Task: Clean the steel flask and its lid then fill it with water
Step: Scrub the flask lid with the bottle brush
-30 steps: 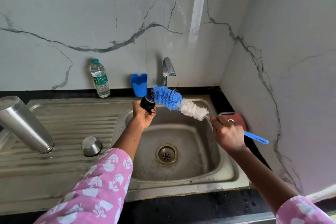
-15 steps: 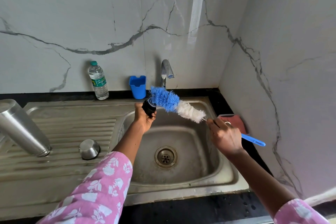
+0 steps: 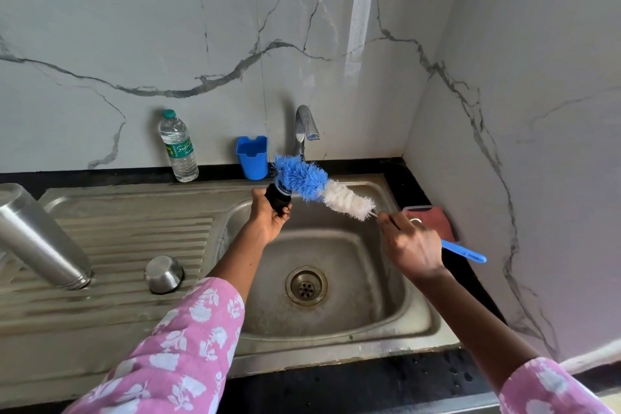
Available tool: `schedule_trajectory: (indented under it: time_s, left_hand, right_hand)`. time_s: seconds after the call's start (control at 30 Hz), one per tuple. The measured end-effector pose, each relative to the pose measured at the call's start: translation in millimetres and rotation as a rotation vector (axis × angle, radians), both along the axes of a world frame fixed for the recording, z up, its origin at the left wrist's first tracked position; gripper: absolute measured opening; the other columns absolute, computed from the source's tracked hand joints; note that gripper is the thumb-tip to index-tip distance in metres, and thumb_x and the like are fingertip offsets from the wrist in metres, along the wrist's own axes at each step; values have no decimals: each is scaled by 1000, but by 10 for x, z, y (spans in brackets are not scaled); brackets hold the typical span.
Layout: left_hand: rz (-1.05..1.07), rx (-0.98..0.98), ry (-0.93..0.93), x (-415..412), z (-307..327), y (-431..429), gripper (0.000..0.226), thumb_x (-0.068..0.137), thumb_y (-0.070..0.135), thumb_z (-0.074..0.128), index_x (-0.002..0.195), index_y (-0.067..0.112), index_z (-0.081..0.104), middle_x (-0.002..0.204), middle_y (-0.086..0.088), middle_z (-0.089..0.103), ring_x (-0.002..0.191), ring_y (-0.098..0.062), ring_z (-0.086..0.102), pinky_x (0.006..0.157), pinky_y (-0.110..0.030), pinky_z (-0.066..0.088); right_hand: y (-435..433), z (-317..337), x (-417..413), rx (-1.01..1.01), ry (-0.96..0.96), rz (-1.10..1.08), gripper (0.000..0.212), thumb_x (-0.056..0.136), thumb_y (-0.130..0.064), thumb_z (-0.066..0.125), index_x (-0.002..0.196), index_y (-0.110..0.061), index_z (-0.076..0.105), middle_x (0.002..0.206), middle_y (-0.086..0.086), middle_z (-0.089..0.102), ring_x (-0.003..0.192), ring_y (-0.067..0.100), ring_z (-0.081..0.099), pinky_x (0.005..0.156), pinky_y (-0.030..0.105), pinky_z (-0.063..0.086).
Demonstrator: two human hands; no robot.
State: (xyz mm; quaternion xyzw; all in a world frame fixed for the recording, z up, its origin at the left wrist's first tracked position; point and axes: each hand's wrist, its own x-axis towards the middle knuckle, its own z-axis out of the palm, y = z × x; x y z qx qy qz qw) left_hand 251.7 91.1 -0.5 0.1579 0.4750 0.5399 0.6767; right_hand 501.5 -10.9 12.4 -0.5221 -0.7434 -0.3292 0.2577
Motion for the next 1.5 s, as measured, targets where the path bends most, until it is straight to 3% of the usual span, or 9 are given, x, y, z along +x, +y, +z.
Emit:
schedule_trajectory:
  time_s: [0.17, 0.4, 0.53, 0.73, 0.97, 1.13, 1.3, 1.5]
  left_hand:
    - [38, -14, -26, 47, 38, 0, 39, 95, 31, 26, 87, 5, 54, 74, -11, 51, 57, -15, 45, 38, -18, 36]
    - [66, -40, -64, -49, 28, 59, 38, 94, 31, 26, 86, 5, 52, 74, -11, 50, 57, -16, 44, 36, -16, 35]
    - [15, -22, -38, 76, 33, 41, 40, 95, 32, 26, 87, 6, 54, 73, -10, 50, 58, -15, 45, 36, -17, 37]
    - [73, -12, -100, -53, 77, 111, 38, 94, 31, 27, 86, 5, 53, 72, -10, 50, 56, -16, 46, 36, -17, 36]
    - [-5, 5, -57, 40, 43, 84, 39, 95, 34, 27, 87, 6, 54, 72, -9, 51, 56, -15, 46, 37, -17, 36]
    - [74, 3, -122, -76, 68, 162, 39, 95, 32, 25, 88, 6, 53, 72, -9, 51, 51, -14, 48, 36, -17, 35]
    - [26, -3, -95, 29, 36, 124, 43, 96, 34, 24, 88, 5, 53, 72, -11, 53, 55, -15, 47, 36, -17, 36]
    - [78, 9, -136, -48, 90, 188, 40, 96, 36, 25, 91, 7, 52, 74, -10, 51, 51, -14, 48, 37, -16, 35]
  right_hand:
    - [1, 45, -65, 38, -25, 40, 32, 71, -9, 45, 85, -8, 73, 62, 4, 58, 41, 26, 53, 32, 22, 31]
    - [-29, 16, 16, 61, -84, 19, 30, 70, -12, 50, 99, -11, 52, 65, 3, 58, 42, 23, 52, 32, 22, 29]
    - [47, 99, -86, 80, -69, 55, 35, 67, -10, 42, 89, -5, 70, 62, 5, 58, 42, 25, 53, 33, 22, 33]
    - [26, 15, 15, 91, -112, 35, 31, 69, -8, 51, 100, -7, 52, 65, 5, 57, 45, 23, 53, 34, 24, 34]
    - [95, 116, -96, 64, -88, 32, 35, 67, -9, 41, 86, -5, 71, 63, 5, 58, 43, 25, 54, 32, 22, 33]
    - [58, 32, -10, 59, -101, 72, 31, 71, -10, 45, 101, -7, 52, 66, 5, 58, 46, 24, 54, 34, 24, 34]
    - [115, 134, -113, 47, -88, 38, 36, 67, -9, 42, 88, -6, 71, 62, 4, 58, 41, 24, 52, 33, 22, 33]
    - [71, 140, -93, 36, -92, 28, 33, 69, -8, 43, 86, -6, 71, 62, 4, 57, 41, 24, 52, 33, 22, 32]
